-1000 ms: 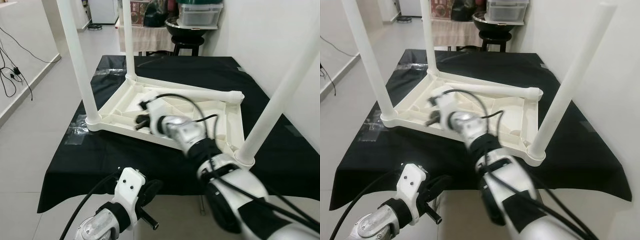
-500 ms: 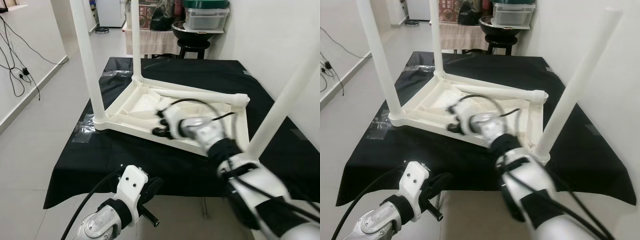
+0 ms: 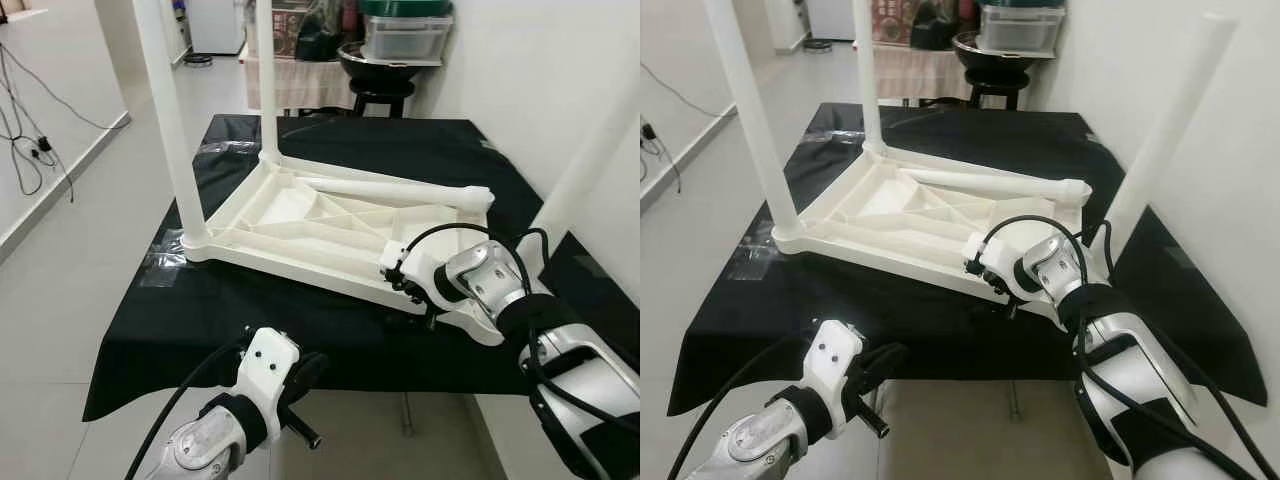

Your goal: Building children table

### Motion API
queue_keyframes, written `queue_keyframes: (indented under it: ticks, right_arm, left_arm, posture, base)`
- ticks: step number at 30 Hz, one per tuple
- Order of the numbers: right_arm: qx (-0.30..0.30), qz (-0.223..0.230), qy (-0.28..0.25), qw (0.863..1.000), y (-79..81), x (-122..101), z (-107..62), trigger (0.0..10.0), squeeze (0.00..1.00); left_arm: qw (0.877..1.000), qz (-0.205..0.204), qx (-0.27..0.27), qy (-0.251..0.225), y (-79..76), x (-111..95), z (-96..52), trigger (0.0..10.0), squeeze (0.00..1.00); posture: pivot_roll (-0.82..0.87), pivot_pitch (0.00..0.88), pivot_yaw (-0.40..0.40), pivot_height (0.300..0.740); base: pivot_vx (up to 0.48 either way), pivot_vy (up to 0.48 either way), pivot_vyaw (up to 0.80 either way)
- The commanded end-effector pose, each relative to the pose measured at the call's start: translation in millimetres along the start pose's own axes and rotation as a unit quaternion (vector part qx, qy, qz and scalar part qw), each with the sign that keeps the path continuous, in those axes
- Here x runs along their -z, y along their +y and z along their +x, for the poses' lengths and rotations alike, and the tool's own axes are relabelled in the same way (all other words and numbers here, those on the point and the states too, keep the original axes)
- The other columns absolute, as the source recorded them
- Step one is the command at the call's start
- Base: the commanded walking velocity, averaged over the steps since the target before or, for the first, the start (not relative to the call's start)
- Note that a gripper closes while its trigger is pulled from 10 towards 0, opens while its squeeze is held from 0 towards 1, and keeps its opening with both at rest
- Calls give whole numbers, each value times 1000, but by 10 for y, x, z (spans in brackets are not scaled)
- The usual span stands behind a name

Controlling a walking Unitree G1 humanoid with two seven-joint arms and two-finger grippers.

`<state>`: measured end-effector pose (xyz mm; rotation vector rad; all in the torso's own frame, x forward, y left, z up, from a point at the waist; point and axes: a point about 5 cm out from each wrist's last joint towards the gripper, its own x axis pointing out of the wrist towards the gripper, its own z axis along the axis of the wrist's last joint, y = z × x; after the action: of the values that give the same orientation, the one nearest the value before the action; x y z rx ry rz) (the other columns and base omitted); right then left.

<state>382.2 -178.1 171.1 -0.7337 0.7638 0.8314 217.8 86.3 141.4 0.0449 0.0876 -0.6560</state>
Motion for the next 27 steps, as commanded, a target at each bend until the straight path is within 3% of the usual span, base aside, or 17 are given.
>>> queue_keyframes:
  ticks: [1,4,9,10,11,12,27]
  right_arm:
    - [36,27,13,999,-74,2,-32,10000,0]
    - [52,67,35,996,-118,46,-58,10000,0]
    - [48,77,41,995,-126,84,-81,10000,0]
    - [52,99,45,993,-142,138,-102,6039,0]
    - [52,99,45,993,-142,138,-102,6039,0]
    - [55,103,46,992,-149,154,-110,0,0]
    - [42,134,26,990,-118,89,-69,0,0]
  left_arm:
    - [1000,-2,0,5,-17,41,19,10000,0]
    - [1000,3,-2,4,-20,40,27,10000,0]
    - [1000,5,-2,3,-20,39,32,10000,0]
    - [1000,6,-4,1,-19,38,41,10000,0]
    - [1000,6,-4,1,-19,38,41,10000,0]
    - [1000,6,-5,1,-19,38,44,10000,0]
    - [1000,9,-7,-2,-19,38,65,10000,0]
  posture:
    - [3,23,-74,740]
    - [7,17,-78,740]
    - [6,15,-81,740]
    - [-2,12,-85,740]
    - [-2,12,-85,740]
    - [-4,11,-86,740]
    - [-6,7,-84,740]
  base:
    - [0,0,0]
    - [0,0,0]
    - [0,0,0]
    - [0,0,0]
    - [0,0,0]
    - [0,0,0]
    - [0,0,0]
